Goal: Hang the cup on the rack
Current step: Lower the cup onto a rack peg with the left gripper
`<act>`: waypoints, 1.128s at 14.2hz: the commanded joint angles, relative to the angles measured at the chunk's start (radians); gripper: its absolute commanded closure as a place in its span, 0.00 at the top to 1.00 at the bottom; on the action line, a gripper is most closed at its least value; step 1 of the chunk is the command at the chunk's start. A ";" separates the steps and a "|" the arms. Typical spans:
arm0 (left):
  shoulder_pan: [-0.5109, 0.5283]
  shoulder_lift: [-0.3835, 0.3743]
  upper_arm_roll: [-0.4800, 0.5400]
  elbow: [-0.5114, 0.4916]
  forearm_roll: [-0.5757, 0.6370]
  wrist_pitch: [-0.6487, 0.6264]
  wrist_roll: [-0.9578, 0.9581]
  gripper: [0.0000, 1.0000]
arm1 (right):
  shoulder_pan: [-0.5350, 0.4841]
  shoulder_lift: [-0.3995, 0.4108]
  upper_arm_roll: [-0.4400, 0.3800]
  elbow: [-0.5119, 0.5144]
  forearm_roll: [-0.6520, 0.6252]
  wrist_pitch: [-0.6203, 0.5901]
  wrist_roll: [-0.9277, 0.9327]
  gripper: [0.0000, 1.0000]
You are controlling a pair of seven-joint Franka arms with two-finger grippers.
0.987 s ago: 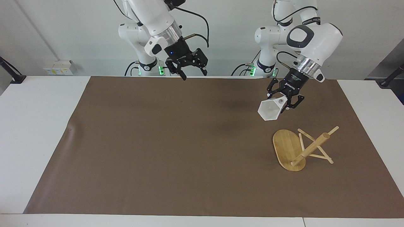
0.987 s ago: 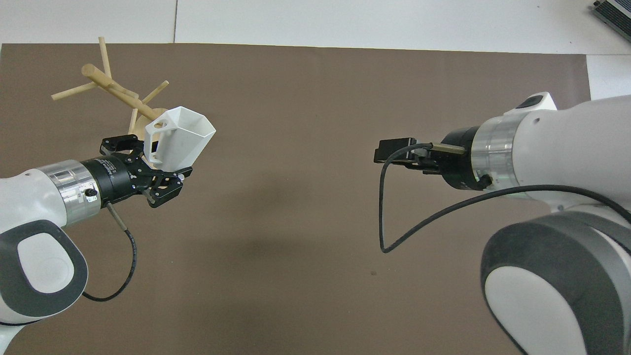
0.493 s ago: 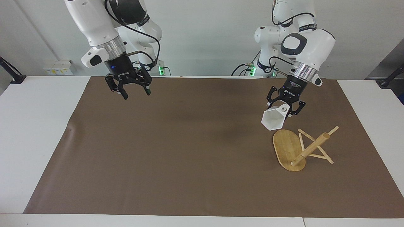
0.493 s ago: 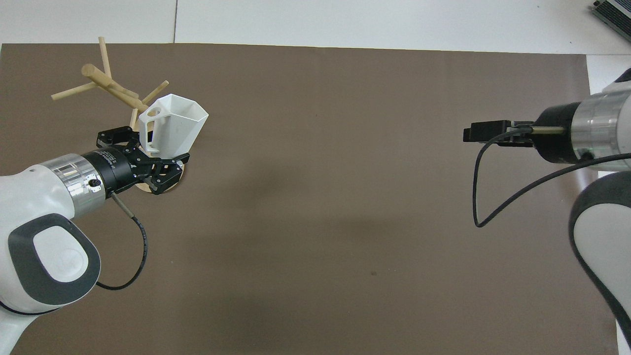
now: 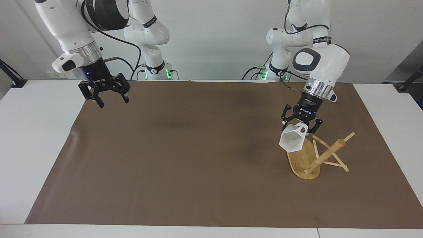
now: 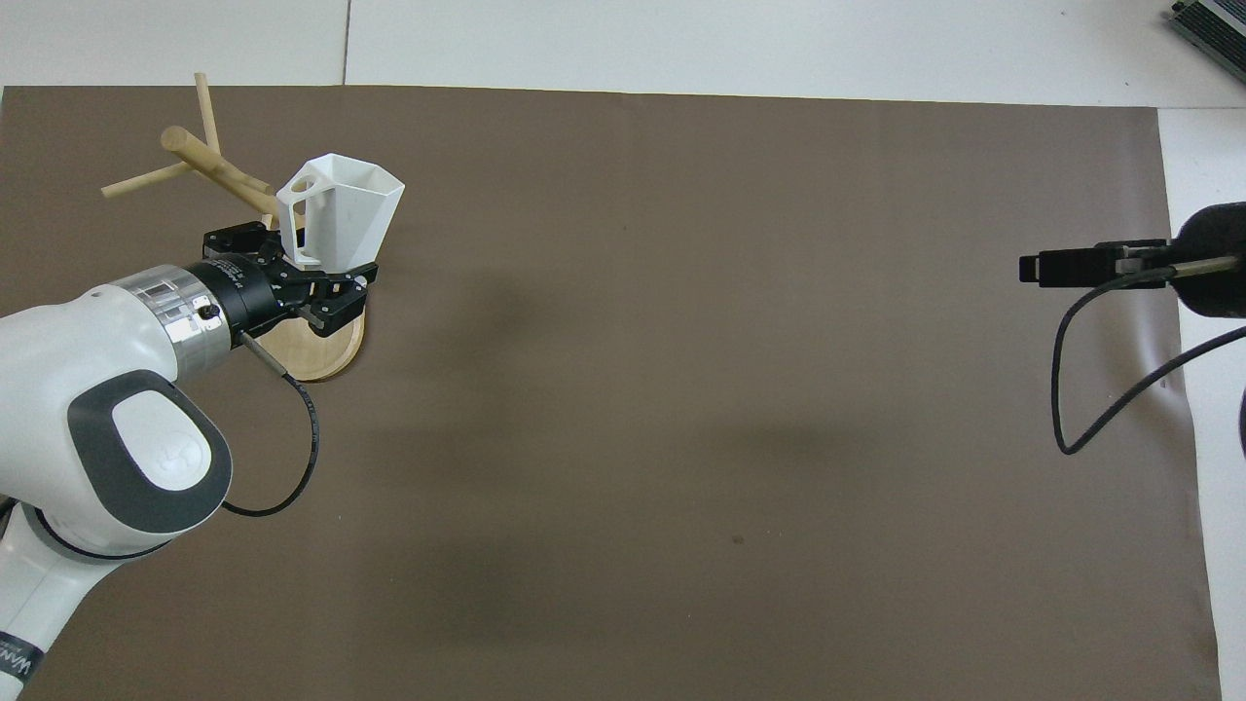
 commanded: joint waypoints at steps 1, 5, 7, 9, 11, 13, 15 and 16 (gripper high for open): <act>-0.009 0.029 0.008 0.036 0.009 0.034 -0.041 0.00 | -0.001 -0.007 -0.038 -0.007 -0.016 -0.015 -0.061 1.00; 0.000 0.032 0.008 0.036 0.009 0.036 -0.053 0.00 | -0.001 -0.010 -0.078 0.012 -0.035 -0.028 -0.066 1.00; 0.004 0.033 0.010 0.036 0.007 0.039 -0.068 0.00 | -0.001 -0.010 -0.080 0.018 -0.114 -0.027 -0.098 1.00; 0.004 0.047 0.010 0.036 0.007 0.062 -0.101 0.00 | -0.001 -0.010 -0.080 0.026 -0.185 -0.032 -0.103 1.00; 0.005 0.052 0.013 0.038 0.007 0.069 -0.117 0.00 | -0.001 -0.010 -0.083 0.030 -0.190 -0.062 -0.092 1.00; 0.010 0.055 0.014 0.038 0.007 0.069 -0.121 0.00 | -0.001 -0.010 -0.090 0.032 -0.190 -0.079 -0.090 1.00; 0.019 0.056 0.014 0.045 0.007 0.069 -0.122 0.00 | -0.001 -0.010 -0.090 0.033 -0.190 -0.099 -0.069 1.00; 0.019 0.059 0.016 0.050 0.007 0.068 -0.124 0.00 | -0.001 -0.010 -0.090 0.044 -0.190 -0.122 -0.032 1.00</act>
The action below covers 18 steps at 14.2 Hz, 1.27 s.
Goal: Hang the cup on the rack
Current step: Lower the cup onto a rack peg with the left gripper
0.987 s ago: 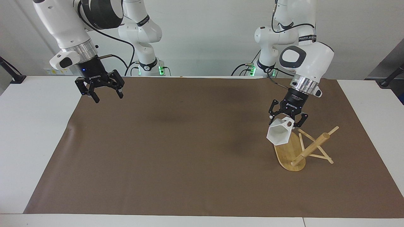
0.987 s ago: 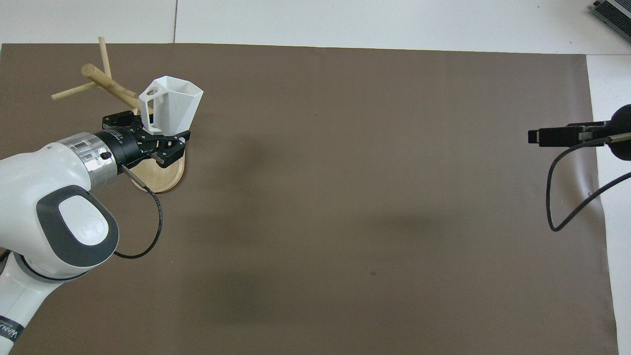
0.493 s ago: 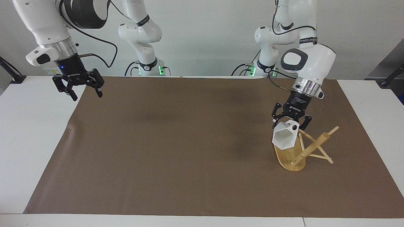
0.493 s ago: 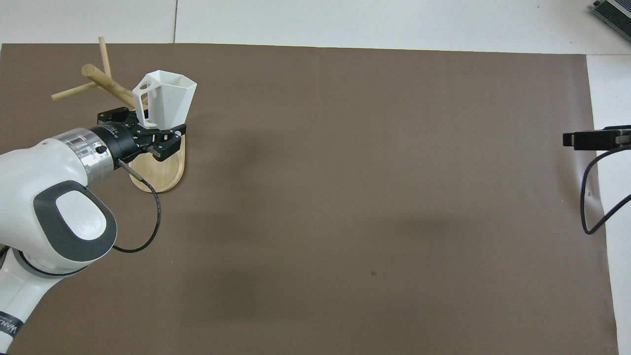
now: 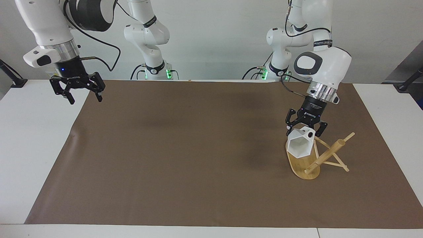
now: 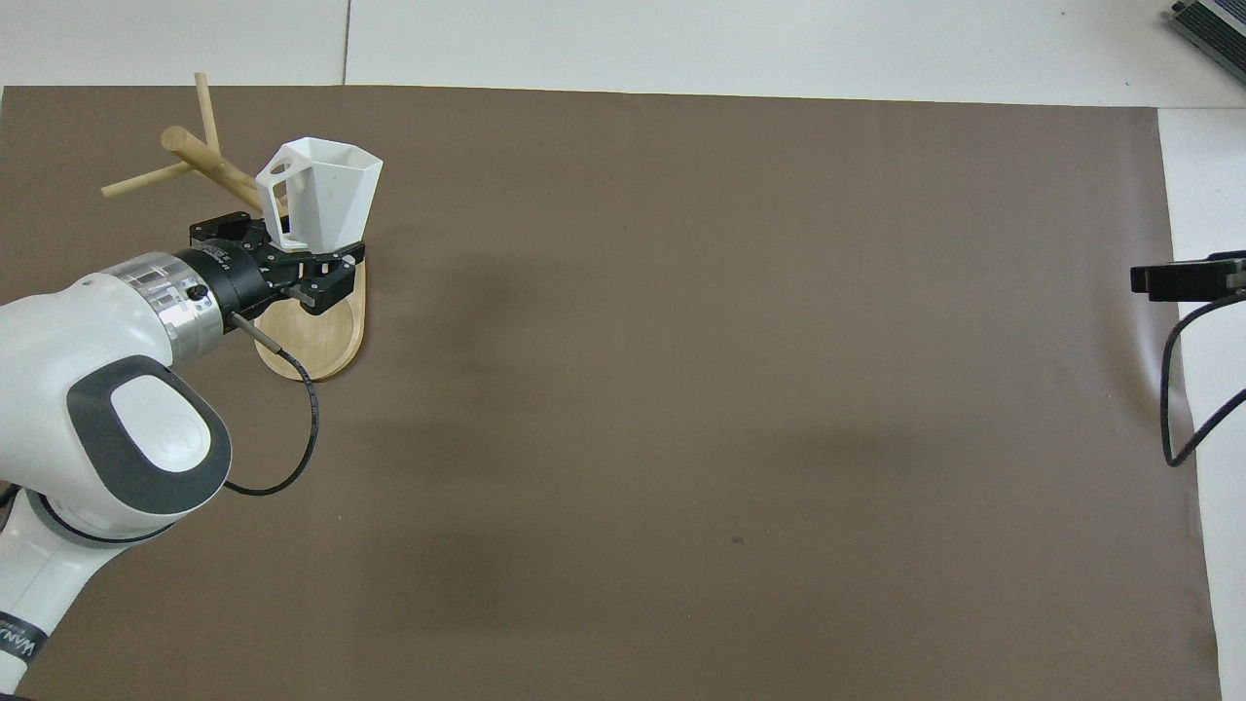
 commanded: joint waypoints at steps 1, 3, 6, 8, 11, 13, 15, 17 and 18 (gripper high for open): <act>0.010 0.022 0.001 0.028 0.007 0.011 -0.023 0.00 | -0.001 -0.005 0.000 0.032 -0.021 -0.077 0.084 1.00; 0.014 0.024 0.001 0.029 0.007 0.012 -0.031 0.00 | 0.000 -0.003 0.001 0.049 -0.022 -0.131 0.180 1.00; 0.014 0.027 0.001 0.029 0.007 0.012 -0.060 0.00 | -0.001 -0.003 0.000 0.056 -0.021 -0.163 0.197 1.00; 0.014 0.027 0.002 0.029 0.007 0.012 -0.098 0.00 | -0.001 -0.003 -0.002 0.063 -0.019 -0.191 0.200 1.00; 0.016 0.031 0.002 0.029 0.007 0.029 -0.104 0.00 | -0.001 -0.005 -0.008 0.063 -0.019 -0.205 0.198 1.00; 0.019 0.033 0.002 0.029 0.007 0.031 -0.106 0.00 | 0.000 -0.006 -0.012 0.063 -0.016 -0.226 0.198 1.00; 0.028 0.034 0.002 0.029 0.007 0.031 -0.115 0.00 | 0.000 -0.006 -0.009 0.072 -0.005 -0.246 0.198 1.00; 0.029 0.040 0.004 0.029 0.007 0.032 -0.132 0.00 | 0.005 -0.006 0.004 0.092 -0.002 -0.269 0.200 1.00; 0.029 0.040 0.004 0.029 0.007 0.041 -0.141 0.00 | 0.007 -0.008 0.021 0.100 -0.002 -0.271 0.203 1.00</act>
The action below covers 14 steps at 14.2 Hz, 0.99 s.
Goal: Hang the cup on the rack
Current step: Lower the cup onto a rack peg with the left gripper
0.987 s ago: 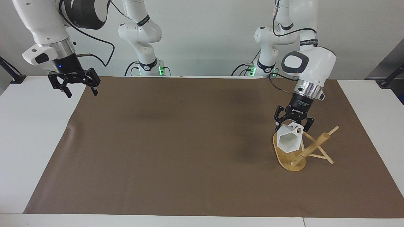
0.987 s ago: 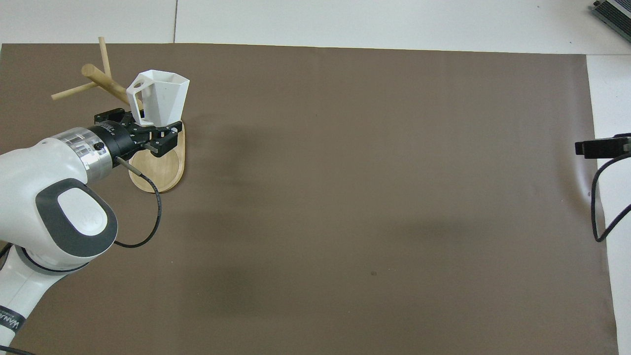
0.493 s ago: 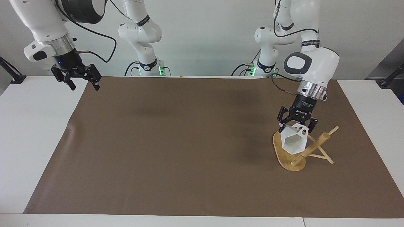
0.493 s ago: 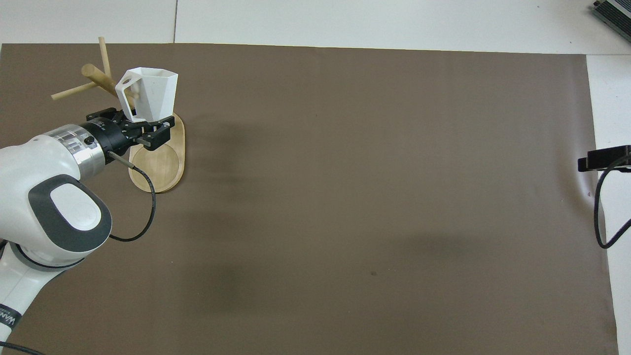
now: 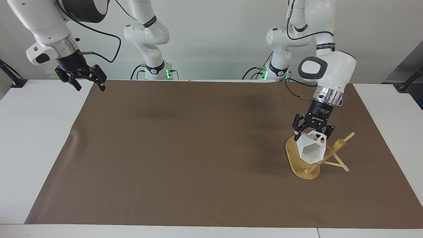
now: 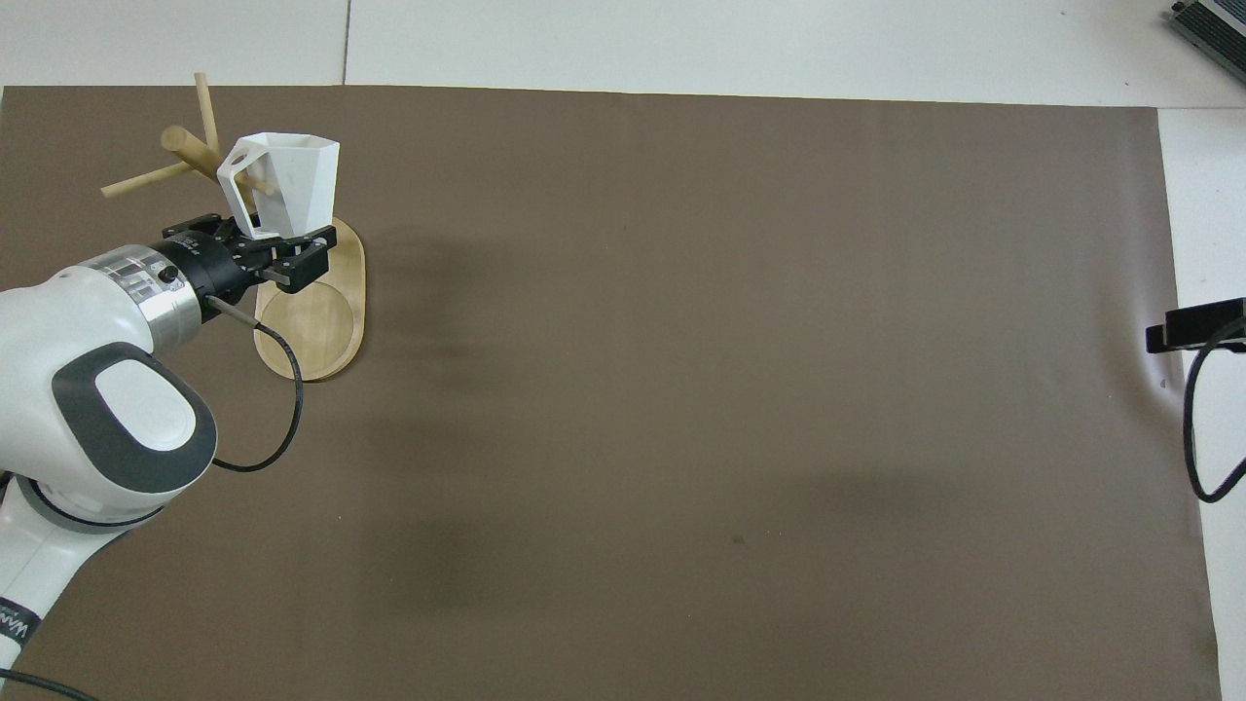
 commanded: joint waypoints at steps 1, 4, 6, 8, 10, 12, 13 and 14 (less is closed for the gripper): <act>0.006 0.019 -0.006 0.018 0.007 0.025 -0.033 0.00 | 0.004 -0.005 0.043 0.033 -0.002 -0.028 0.028 1.00; 0.006 0.019 -0.004 0.018 0.009 0.026 -0.033 1.00 | 0.004 -0.002 0.076 0.060 -0.002 -0.028 0.066 1.00; 0.007 0.019 -0.003 0.021 0.009 0.017 -0.033 1.00 | 0.005 0.014 0.077 0.085 -0.002 -0.025 0.072 1.00; 0.029 0.011 0.000 0.029 0.015 0.009 -0.028 1.00 | 0.005 0.023 0.077 0.102 -0.002 -0.015 0.071 1.00; 0.062 -0.006 0.014 0.042 0.023 -0.059 -0.026 1.00 | 0.004 0.024 0.077 0.103 -0.002 -0.012 0.071 1.00; 0.113 -0.042 0.016 0.050 0.088 -0.154 -0.023 1.00 | 0.004 0.024 0.078 0.102 -0.001 -0.012 0.071 1.00; 0.125 -0.062 0.016 0.053 0.151 -0.205 -0.023 1.00 | 0.001 0.026 0.078 0.102 -0.001 -0.013 0.071 1.00; 0.129 -0.079 0.017 0.064 0.188 -0.251 -0.023 1.00 | 0.002 0.026 0.078 0.102 -0.001 -0.013 0.069 1.00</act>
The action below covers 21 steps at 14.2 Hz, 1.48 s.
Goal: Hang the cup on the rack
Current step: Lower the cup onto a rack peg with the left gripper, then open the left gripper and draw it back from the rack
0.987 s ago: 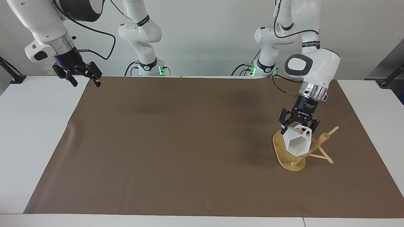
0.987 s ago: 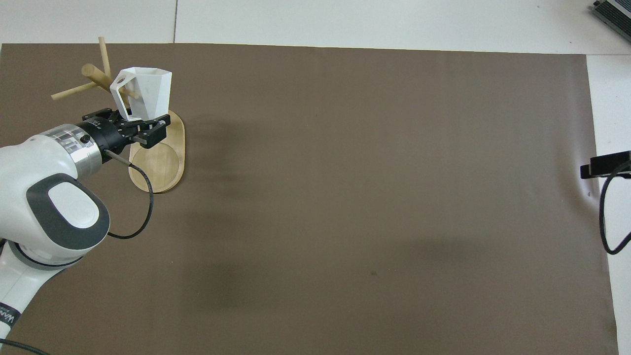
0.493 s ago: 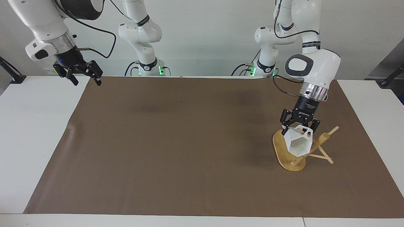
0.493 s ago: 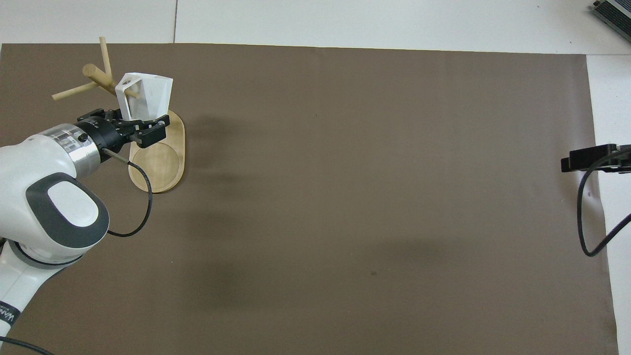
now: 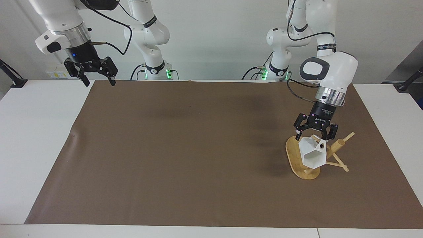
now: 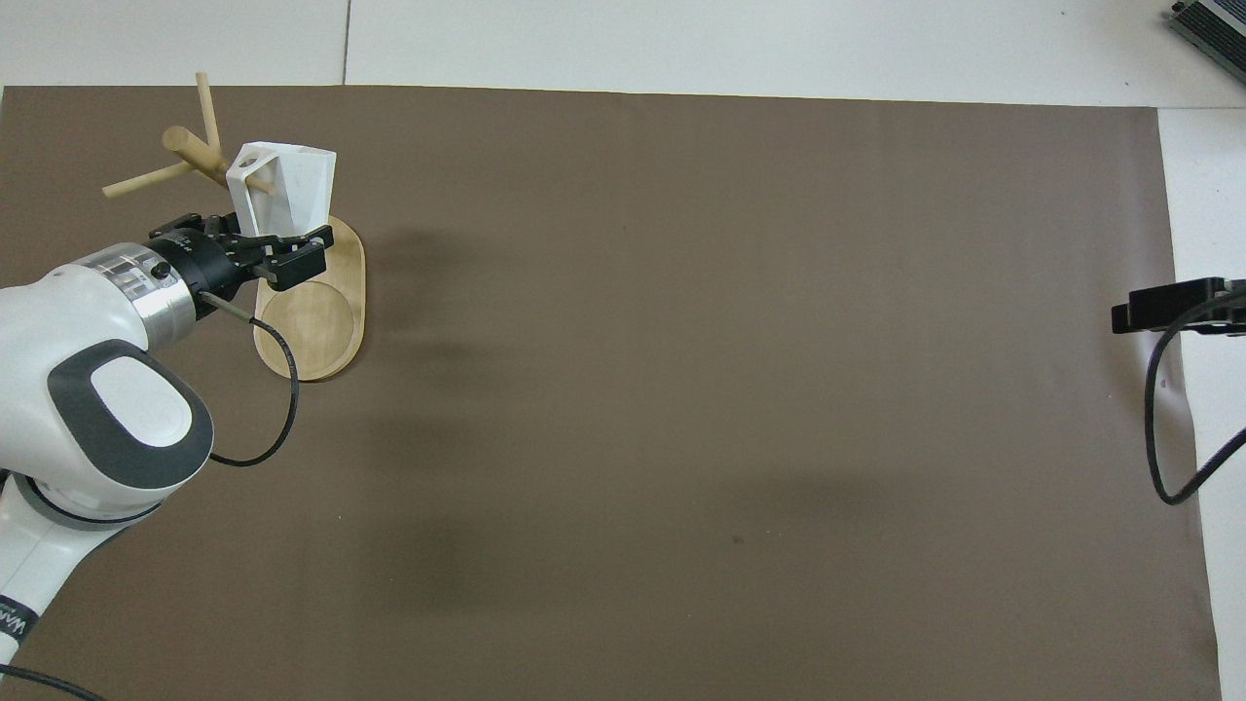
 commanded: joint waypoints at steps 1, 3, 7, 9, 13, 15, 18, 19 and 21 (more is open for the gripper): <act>0.032 -0.067 0.000 0.019 0.109 -0.146 -0.012 1.00 | -0.008 0.016 0.005 0.022 -0.001 -0.008 0.012 1.00; 0.049 -0.095 0.000 0.064 0.204 -0.256 -0.009 1.00 | -0.008 0.015 0.005 0.022 -0.001 -0.011 0.012 1.00; 0.071 -0.098 0.006 0.187 0.347 -0.462 0.000 1.00 | -0.008 0.017 0.004 0.022 -0.001 -0.009 0.012 1.00; 0.069 -0.098 0.018 0.231 0.393 -0.526 0.044 1.00 | -0.008 0.017 0.004 0.022 -0.001 -0.009 0.012 1.00; 0.071 -0.100 0.021 0.276 0.418 -0.628 0.370 1.00 | -0.026 0.013 0.007 0.022 -0.001 -0.018 0.010 1.00; 0.071 -0.100 0.038 0.279 0.421 -0.666 0.556 1.00 | -0.028 0.018 0.013 0.022 -0.001 -0.018 0.012 1.00; 0.069 -0.109 0.072 0.279 0.427 -0.695 0.775 1.00 | -0.031 0.029 0.010 0.026 -0.001 -0.017 0.012 1.00; 0.069 -0.110 0.072 0.279 0.426 -0.697 0.853 1.00 | -0.037 0.032 0.010 0.032 -0.001 -0.015 0.010 1.00; 0.069 -0.109 0.081 0.280 0.429 -0.703 0.990 1.00 | -0.039 0.032 0.010 0.033 -0.001 -0.017 0.010 1.00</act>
